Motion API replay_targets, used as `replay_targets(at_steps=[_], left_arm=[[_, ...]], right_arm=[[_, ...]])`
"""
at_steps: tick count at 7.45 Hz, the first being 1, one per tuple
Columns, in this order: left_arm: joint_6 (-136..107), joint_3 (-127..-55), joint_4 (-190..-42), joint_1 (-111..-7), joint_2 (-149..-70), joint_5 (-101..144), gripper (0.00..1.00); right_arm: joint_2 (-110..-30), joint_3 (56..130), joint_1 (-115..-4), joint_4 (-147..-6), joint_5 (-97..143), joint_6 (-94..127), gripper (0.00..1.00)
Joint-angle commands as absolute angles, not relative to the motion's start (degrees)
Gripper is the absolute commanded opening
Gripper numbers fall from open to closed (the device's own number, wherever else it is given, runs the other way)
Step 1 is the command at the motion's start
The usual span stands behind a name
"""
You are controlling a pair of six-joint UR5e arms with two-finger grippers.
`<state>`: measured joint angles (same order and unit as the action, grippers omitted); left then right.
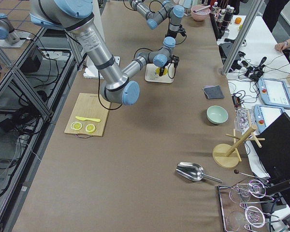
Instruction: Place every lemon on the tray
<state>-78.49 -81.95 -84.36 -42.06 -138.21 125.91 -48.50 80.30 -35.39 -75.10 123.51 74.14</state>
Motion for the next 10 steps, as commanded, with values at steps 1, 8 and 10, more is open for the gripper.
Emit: replay_targets(at_steps=[1, 8, 10], left_arm=[[-78.8, -80.7, -86.8, -40.8, -137.8, 124.5, 0.0], [-80.8, -75.4, -95.4, -38.3, -137.1, 121.3, 0.98], [-80.8, -77.9, -93.0, -41.4, -137.2, 124.9, 0.98]], right_arm=[[-48.7, 81.2, -35.1, -75.4, 123.0, 74.2, 1.0], [-71.3, 99.9, -68.7, -79.7, 136.1, 59.3, 1.0], [-74.6, 103.9, -74.7, -92.0, 135.1, 43.2, 1.0]])
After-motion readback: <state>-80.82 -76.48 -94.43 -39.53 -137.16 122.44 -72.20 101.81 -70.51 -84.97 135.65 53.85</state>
